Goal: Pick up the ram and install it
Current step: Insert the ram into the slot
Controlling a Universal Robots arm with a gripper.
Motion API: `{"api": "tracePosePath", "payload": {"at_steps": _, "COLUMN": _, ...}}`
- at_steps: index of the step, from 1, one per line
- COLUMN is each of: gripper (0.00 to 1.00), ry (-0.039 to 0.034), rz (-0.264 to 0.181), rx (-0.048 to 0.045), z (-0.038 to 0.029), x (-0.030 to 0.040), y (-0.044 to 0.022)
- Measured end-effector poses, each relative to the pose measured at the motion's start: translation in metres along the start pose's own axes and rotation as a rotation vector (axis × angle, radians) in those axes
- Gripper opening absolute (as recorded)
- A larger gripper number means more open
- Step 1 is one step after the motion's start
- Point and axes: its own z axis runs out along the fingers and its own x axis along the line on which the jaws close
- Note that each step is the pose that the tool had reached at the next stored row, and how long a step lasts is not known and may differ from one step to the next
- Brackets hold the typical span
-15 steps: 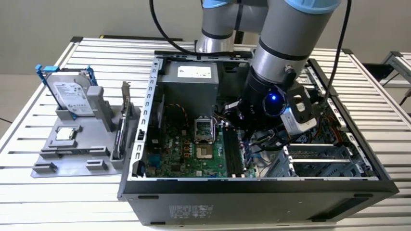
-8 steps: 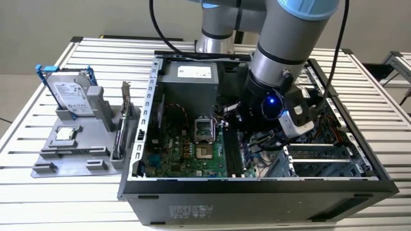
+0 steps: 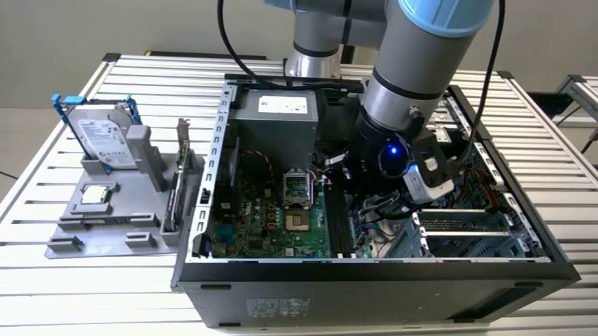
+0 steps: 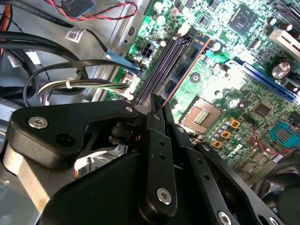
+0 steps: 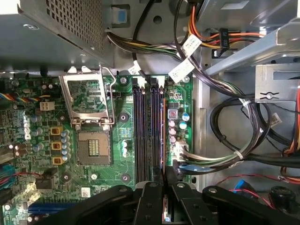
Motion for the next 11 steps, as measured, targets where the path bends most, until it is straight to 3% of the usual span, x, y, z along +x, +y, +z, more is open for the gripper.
{"api": "tracePosePath", "payload": {"at_steps": 11, "gripper": 0.00, "ry": 0.0001, "rz": 0.000, "rx": -0.0014, "z": 0.0116, "x": -0.0005, "y": 0.0019}}
